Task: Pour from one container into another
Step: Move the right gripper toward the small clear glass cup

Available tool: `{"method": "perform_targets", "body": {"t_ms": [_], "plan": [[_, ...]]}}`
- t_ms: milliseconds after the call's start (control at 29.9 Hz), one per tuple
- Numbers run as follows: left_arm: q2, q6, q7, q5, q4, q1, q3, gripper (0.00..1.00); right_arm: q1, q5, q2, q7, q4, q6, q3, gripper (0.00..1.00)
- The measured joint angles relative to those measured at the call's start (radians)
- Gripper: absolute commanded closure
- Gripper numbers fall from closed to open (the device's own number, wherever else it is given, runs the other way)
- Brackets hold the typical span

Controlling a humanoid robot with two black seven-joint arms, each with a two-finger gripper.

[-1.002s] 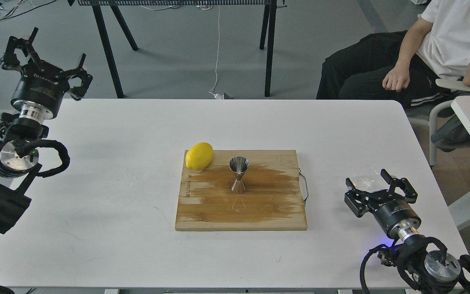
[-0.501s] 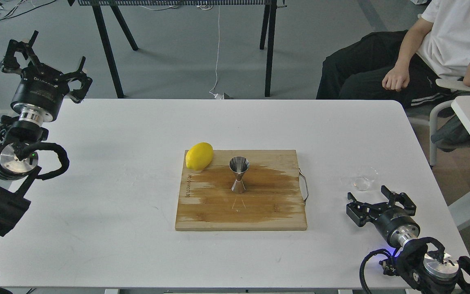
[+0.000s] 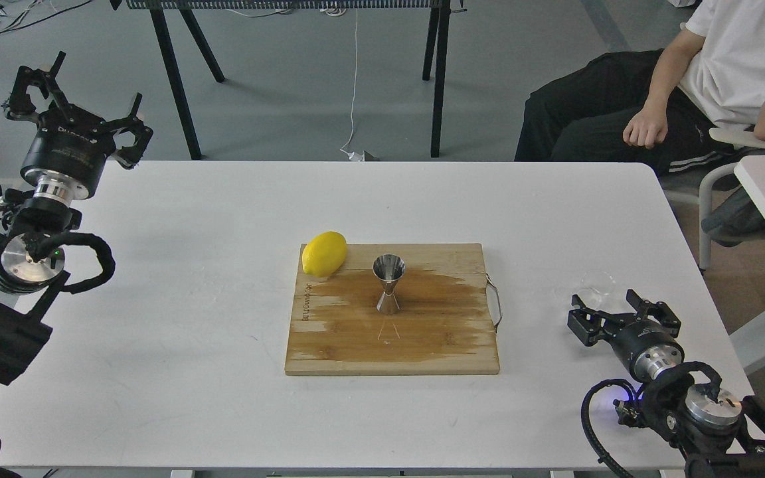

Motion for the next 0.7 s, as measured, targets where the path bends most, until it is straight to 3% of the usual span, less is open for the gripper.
{"method": "perform_targets", "body": {"t_ms": [334, 534, 701], "plan": [[0.001, -0.003, 0.000, 0.000, 0.001, 0.001, -0.004, 0.00, 0.048, -0.004, 0.021, 0.006, -0.057, -0.007, 0.001, 0.08], [0.001, -0.003, 0.000, 0.000, 0.002, 0.001, -0.008, 0.00, 0.078, -0.004, 0.044, 0.006, -0.120, -0.007, -0.002, 0.34], [0.004, -0.003, 0.000, 0.000, 0.002, -0.005, -0.008, 0.00, 0.081, -0.005, 0.052, 0.006, -0.125, 0.007, -0.004, 0.39]]}}
